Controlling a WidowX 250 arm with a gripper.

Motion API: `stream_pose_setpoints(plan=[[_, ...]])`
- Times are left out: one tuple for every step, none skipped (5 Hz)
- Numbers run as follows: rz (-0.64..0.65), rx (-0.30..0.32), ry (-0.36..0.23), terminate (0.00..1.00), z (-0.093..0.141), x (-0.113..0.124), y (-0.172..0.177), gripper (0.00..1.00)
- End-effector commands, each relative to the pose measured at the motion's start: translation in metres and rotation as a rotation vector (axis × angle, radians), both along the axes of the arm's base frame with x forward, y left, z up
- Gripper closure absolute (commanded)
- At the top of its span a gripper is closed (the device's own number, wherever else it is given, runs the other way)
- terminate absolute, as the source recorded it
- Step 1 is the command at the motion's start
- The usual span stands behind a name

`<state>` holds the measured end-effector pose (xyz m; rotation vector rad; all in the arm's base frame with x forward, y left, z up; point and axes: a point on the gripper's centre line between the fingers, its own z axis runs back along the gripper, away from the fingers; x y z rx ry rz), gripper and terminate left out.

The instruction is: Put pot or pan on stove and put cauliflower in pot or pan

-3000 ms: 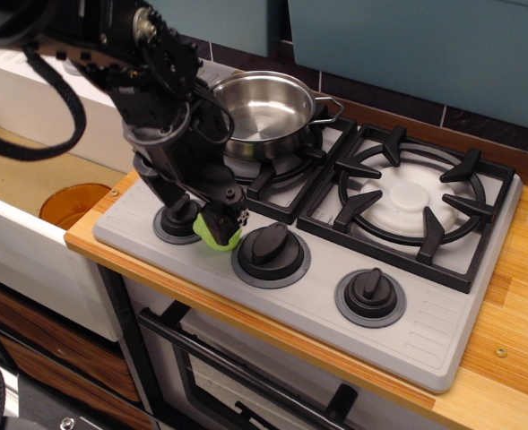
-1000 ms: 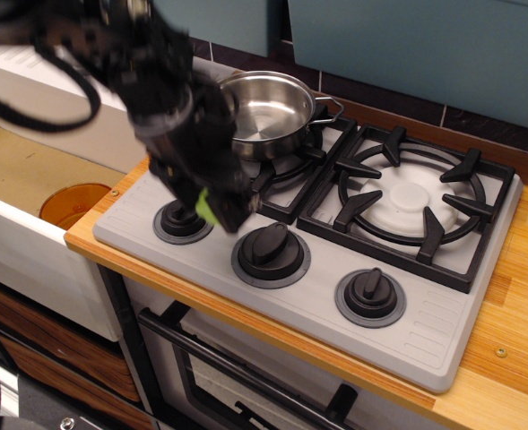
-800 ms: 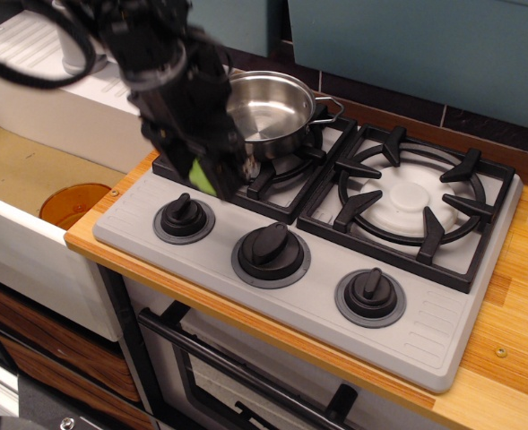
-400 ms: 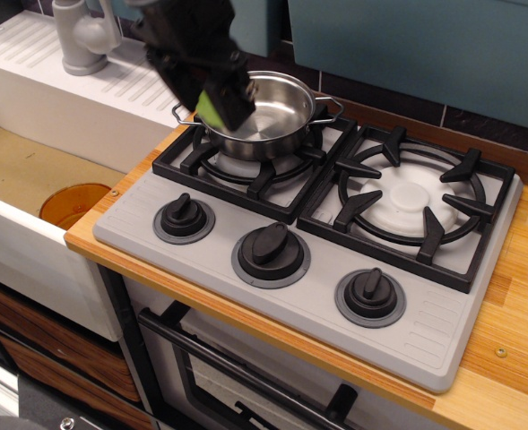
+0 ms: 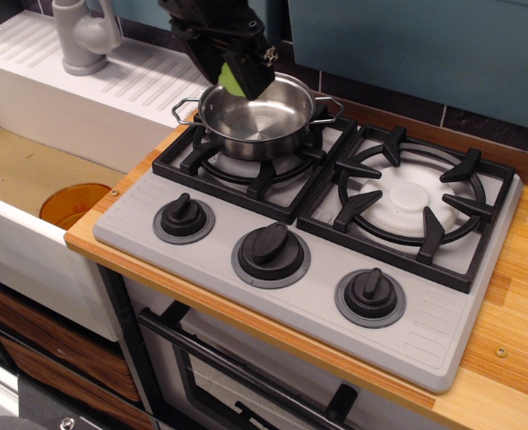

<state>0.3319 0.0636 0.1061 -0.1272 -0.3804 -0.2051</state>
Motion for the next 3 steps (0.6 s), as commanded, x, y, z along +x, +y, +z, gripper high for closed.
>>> stream_pose_setpoints(plan=[[-0.015,-0.021,-0.051,0.0,0.0072,0.017,0.0019,1.0],[-0.019,-0.035,-0.055,0.0,0.0053,0.0141,0.0006,0.0],[-0.039,-0.05,-0.052,1.0,0.0067,0.011,0.0019,0.0]])
